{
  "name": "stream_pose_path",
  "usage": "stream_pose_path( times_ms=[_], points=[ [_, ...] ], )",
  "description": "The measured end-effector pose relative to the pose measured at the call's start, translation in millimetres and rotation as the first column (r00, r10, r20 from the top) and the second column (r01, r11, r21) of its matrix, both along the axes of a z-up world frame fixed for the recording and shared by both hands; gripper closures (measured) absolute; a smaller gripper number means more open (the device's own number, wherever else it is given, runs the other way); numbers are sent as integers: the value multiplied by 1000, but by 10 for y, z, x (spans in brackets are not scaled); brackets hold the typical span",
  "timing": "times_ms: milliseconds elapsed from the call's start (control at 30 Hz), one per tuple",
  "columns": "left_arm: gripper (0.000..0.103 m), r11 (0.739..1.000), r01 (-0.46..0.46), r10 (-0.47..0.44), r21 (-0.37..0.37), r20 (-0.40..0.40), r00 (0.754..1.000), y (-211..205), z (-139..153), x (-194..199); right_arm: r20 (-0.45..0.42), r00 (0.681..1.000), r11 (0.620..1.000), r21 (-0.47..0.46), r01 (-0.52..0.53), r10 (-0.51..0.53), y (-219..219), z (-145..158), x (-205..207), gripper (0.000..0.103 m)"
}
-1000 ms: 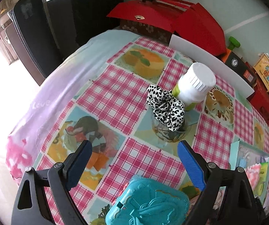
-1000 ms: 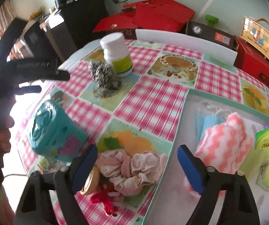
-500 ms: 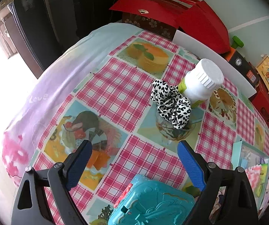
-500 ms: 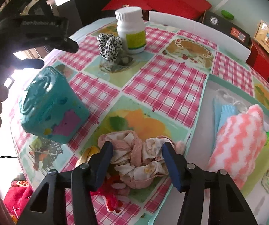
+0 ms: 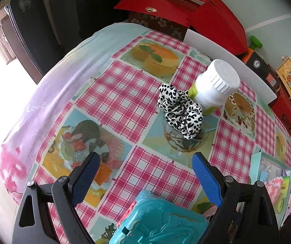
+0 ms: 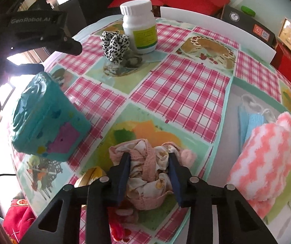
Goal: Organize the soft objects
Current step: 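Grasp the pink floral cloth bundle with the right gripper, then grasp the leopard scrunchie with the left gripper while the right holds the floral cloth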
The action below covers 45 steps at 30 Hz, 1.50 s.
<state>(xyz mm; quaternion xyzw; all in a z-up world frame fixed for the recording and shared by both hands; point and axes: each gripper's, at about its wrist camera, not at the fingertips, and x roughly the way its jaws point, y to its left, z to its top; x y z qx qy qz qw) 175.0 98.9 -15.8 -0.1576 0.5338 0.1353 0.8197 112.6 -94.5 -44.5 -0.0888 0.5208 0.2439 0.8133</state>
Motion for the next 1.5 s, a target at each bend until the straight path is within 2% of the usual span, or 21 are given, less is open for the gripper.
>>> stream_pose_path(
  times_ms=[300, 733, 1067, 1267, 1500],
  points=[
    [11, 1000, 10, -10, 8, -2, 1000, -38, -13, 15, 9, 1000, 998, 63, 17, -17, -11, -11, 172, 73],
    [11, 1000, 20, -20, -1, -9, 1000, -81, -31, 79, 30, 998, 993, 109, 45, -49, -88, 55, 235, 76],
    [11, 994, -15, 13, -106, -20, 1000, -14, -82, 166, 39, 996, 985, 155, 71, -78, -232, 152, 291, 78],
    [11, 998, 9, -9, -58, -14, 1000, -5, 52, 349, 38, 994, 980, 179, 90, -99, -303, 188, 340, 78],
    [17, 998, 22, -25, -64, -32, 999, -54, 37, 573, 47, 993, 975, 200, 101, -113, -373, 255, 349, 79]
  ],
)
